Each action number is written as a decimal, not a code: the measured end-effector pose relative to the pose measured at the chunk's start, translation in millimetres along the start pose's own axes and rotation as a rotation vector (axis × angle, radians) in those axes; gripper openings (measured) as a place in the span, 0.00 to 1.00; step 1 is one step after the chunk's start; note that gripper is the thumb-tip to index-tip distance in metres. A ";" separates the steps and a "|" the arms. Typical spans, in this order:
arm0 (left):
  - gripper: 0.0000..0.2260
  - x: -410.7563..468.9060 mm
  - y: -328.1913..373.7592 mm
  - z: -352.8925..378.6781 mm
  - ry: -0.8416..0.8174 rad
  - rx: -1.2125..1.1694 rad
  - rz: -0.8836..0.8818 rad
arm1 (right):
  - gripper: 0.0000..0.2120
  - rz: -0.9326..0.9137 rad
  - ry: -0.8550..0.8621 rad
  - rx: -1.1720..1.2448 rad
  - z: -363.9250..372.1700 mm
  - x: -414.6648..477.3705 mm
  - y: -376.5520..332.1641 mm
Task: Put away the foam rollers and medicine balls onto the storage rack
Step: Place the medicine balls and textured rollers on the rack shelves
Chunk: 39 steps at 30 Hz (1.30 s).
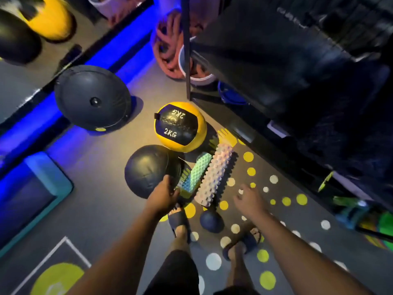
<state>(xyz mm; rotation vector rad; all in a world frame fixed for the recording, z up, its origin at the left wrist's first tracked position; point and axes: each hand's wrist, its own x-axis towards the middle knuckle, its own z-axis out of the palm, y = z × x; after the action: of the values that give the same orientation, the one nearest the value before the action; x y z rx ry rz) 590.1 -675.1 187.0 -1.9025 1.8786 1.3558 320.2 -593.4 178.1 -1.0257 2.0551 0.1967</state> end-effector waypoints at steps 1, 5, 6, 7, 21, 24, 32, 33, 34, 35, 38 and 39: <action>0.18 15.6 -8.6 0.0 -0.008 0.007 0.020 | 0.20 0.028 -0.002 0.031 10.9 7.0 -2.4; 0.24 65.3 -41.9 7.2 -0.040 0.001 0.037 | 0.17 0.111 -0.029 0.159 56.9 32.2 -14.4; 0.24 75.0 -49.9 12.5 -0.048 0.005 0.028 | 0.16 0.129 -0.042 0.172 68.3 38.3 -17.6; 0.23 85.1 -58.5 19.2 -0.051 0.012 0.024 | 0.15 0.137 -0.054 0.171 80.1 46.1 -20.4; 0.21 91.1 -162.8 98.0 -0.026 -0.091 -0.166 | 0.15 0.149 -0.266 0.075 189.9 100.4 0.0; 0.22 69.9 -177.7 84.2 0.065 -0.124 -0.301 | 0.15 0.128 -0.295 0.053 191.9 92.7 -3.3; 0.22 85.1 -202.6 28.5 0.197 -0.262 -0.299 | 0.16 0.031 -0.239 0.193 181.2 103.9 -68.3; 0.24 95.3 -205.1 22.2 0.192 -0.293 -0.298 | 0.16 0.048 -0.216 0.240 182.0 109.8 -76.4; 0.27 108.2 -212.6 16.5 0.206 -0.315 -0.286 | 0.16 0.063 -0.198 0.279 183.7 115.5 -86.9; 0.29 121.3 -218.0 9.3 0.205 -0.311 -0.277 | 0.16 0.070 -0.183 0.302 187.1 121.8 -97.7; 0.29 170.6 -250.3 -4.2 0.152 -0.332 -0.304 | 0.18 0.128 -0.167 0.338 208.7 145.7 -131.2; 0.28 188.6 -264.7 -8.6 0.128 -0.327 -0.300 | 0.19 0.149 -0.157 0.354 219.2 154.4 -144.7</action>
<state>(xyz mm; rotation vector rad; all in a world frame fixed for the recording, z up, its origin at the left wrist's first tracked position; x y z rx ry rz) 785.4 -762.6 -57.9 -2.3622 1.4048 1.5437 504.0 -680.8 -48.6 -0.6216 1.9353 -0.0124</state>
